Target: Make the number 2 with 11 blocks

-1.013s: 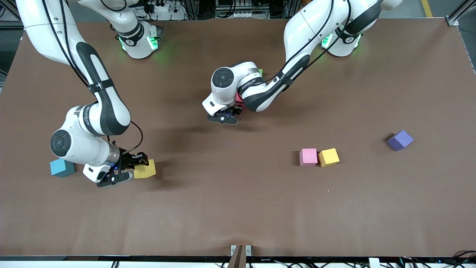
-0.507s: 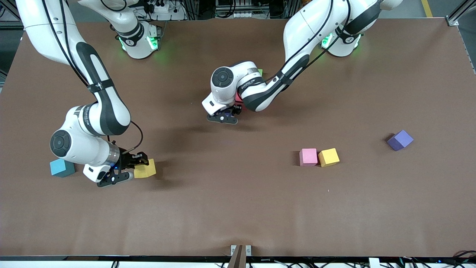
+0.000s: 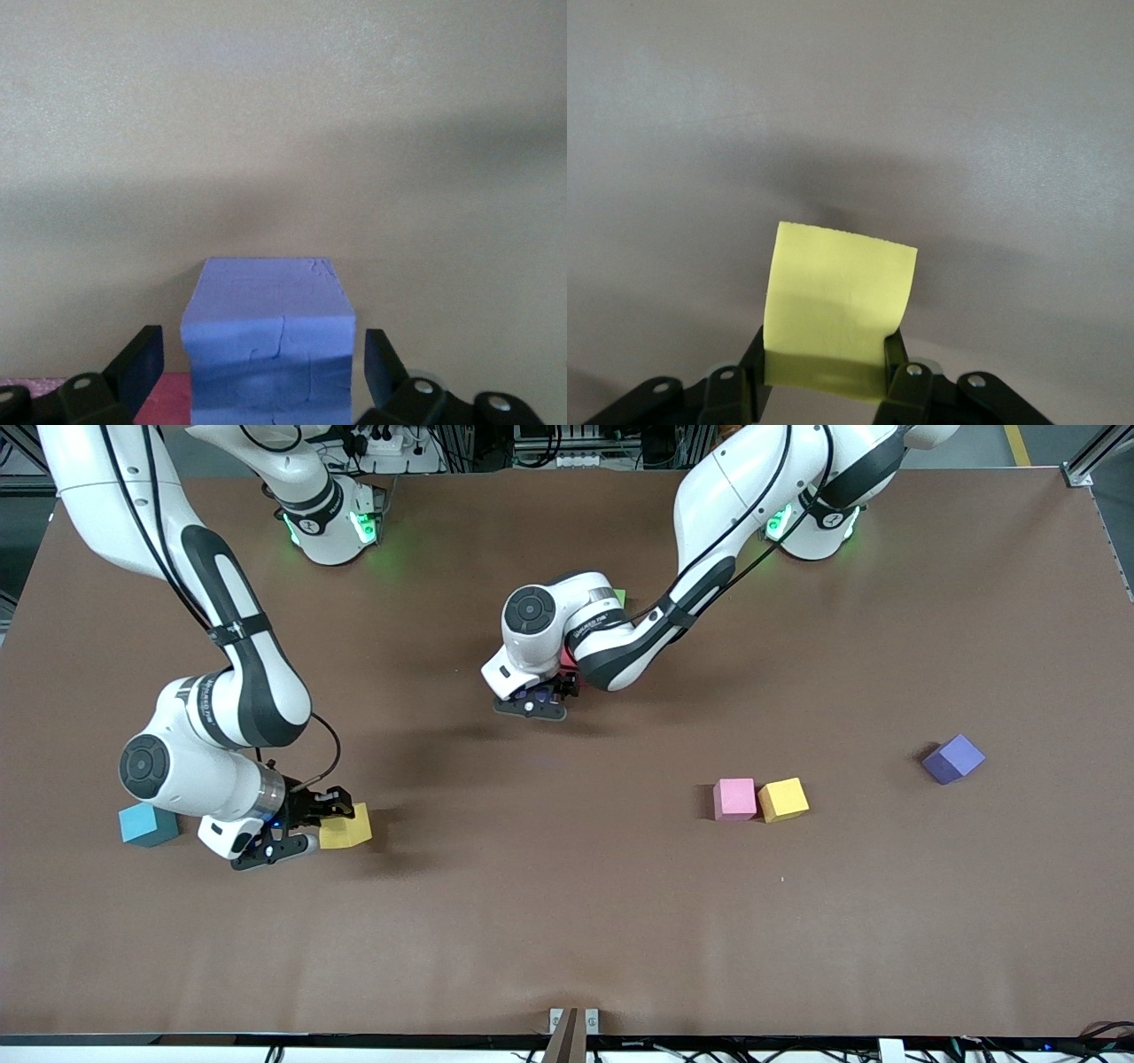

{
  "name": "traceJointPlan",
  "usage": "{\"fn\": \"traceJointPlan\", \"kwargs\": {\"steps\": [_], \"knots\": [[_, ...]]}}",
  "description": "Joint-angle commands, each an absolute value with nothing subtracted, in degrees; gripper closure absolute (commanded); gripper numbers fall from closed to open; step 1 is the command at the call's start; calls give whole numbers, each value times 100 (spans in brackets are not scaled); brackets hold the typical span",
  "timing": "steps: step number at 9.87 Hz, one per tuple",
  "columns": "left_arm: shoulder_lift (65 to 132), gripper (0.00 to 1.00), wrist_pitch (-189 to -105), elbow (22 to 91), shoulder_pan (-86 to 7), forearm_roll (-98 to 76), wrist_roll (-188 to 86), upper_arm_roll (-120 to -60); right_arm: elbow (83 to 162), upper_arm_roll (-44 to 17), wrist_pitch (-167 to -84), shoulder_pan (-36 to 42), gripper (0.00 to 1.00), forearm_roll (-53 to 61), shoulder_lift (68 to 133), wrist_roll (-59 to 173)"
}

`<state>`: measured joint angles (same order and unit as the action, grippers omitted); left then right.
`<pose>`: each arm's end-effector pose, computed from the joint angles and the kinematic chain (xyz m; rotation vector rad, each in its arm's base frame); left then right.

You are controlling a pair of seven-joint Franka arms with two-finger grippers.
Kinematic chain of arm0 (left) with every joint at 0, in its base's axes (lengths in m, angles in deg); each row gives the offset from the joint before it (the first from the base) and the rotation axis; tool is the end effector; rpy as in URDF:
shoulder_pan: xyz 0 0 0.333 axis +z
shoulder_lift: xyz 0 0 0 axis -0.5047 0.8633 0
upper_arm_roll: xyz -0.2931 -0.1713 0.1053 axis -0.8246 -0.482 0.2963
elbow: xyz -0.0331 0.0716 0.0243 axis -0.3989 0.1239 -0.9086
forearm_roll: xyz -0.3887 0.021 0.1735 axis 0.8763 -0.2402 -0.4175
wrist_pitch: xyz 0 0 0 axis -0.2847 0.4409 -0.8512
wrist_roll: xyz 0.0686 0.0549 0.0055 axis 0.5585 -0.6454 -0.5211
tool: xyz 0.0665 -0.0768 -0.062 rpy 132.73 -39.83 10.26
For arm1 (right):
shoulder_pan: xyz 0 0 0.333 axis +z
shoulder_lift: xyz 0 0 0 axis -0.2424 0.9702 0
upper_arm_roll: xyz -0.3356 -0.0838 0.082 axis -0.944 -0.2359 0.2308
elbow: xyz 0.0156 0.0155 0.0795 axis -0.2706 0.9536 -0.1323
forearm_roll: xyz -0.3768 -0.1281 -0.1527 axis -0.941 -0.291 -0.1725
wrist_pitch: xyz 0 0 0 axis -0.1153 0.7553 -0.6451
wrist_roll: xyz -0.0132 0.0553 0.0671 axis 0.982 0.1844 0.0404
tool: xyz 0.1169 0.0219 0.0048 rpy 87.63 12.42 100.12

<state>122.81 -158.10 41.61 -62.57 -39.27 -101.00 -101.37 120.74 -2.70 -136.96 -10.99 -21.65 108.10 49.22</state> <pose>0.4377 -0.6309 0.1925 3.0706 -0.2221 -0.1592 0.7112 0.1037 0.2770 -2.9146 -0.3408 0.0319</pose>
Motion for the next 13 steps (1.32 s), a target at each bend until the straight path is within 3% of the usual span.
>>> {"fn": "traceJointPlan", "kwargs": {"steps": [1, 4, 7, 13], "knots": [[12103, 0, -15632, 4096, -6283, -4060, -10146, -10105, 12017, -219, -13475, -1095, 74, -2036, 10777, 5112], [11682, 0, -15518, 4095, -6178, -3999, -10191, -10122, 12025, -219, -13439, -859, 74, -2045, 10716, 5683], [10882, 0, -14554, 4113, -5557, -3850, -10138, -10131, 12052, -219, -13526, -534, 74, -2045, 10619, 6097], [10546, 0, -13654, 4226, -3850, -3937, -9061, -10122, 12947, -237, -14834, 783, 74, -2089, 10145, 8080]]}}
